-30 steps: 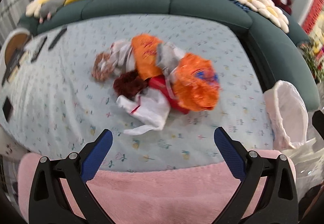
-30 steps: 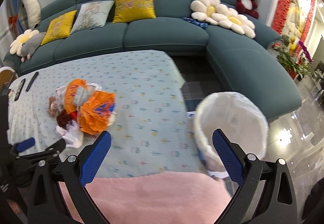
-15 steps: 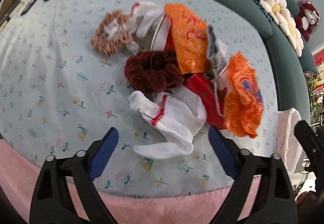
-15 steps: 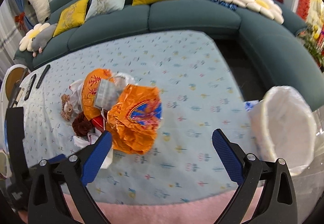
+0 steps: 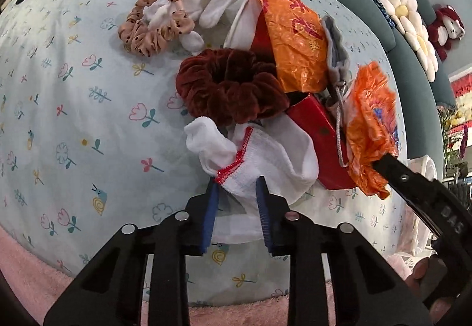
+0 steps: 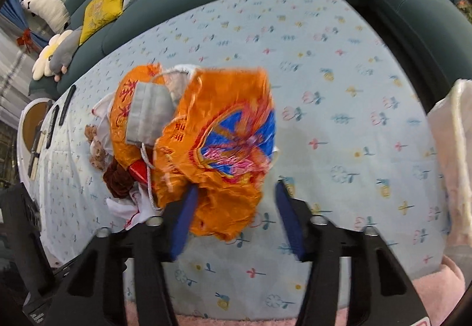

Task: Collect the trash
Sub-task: 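Grasp the orange plastic bag with the right tool while the left tool grasps the white cloth, then carry the orange bag and white cloth over the bin with both tools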

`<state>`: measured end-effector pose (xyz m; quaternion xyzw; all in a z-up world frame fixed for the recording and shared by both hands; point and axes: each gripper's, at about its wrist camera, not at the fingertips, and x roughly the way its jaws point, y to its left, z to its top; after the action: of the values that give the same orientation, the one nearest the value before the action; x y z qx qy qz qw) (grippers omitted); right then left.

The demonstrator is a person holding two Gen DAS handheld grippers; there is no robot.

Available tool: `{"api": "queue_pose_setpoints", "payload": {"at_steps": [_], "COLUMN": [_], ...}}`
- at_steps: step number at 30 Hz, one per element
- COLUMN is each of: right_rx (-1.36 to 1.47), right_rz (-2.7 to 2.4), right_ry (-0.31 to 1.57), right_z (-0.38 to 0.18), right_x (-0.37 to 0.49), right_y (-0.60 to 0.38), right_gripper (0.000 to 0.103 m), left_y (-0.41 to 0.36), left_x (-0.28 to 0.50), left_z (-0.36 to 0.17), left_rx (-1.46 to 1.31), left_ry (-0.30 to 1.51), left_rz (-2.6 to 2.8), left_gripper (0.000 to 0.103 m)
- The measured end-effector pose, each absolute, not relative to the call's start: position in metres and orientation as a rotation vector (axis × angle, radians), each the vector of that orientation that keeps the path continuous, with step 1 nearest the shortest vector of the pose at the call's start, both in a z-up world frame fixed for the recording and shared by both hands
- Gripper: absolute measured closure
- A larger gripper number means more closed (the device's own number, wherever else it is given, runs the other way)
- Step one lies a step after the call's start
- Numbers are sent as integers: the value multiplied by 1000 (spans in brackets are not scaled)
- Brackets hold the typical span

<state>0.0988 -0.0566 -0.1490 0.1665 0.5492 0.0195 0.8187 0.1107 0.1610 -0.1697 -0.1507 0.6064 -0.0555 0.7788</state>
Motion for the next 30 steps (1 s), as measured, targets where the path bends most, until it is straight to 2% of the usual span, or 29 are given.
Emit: {"api": "queue_pose_setpoints", "payload": {"at_steps": [4,10,11,23,30], "right_rx": [355,355,353,322,358], "right_rz": [52,64,64,48,-6], "right_ry": [1158,1126,1122,996,904], "right_z": [-146,-130,-127,-69,-30], "right_x": [99,91,90,58,33], "right_y": [-53,-55,-55,-70,-110], "right_gripper": [71,88,97,97,97], "left_y": [160,158,157,124,73], "left_x": [108,104,102,77,63], "left_z": [-168,-147,-142,-74,-33], "left_rx": [-302,-263,-260,-208,-151], "left_ry": [1298,1250,1241,1129,1055], "left_rz": [-120,-119,-120,-215,-296], "left_gripper": [95,98,98,98,98]}}
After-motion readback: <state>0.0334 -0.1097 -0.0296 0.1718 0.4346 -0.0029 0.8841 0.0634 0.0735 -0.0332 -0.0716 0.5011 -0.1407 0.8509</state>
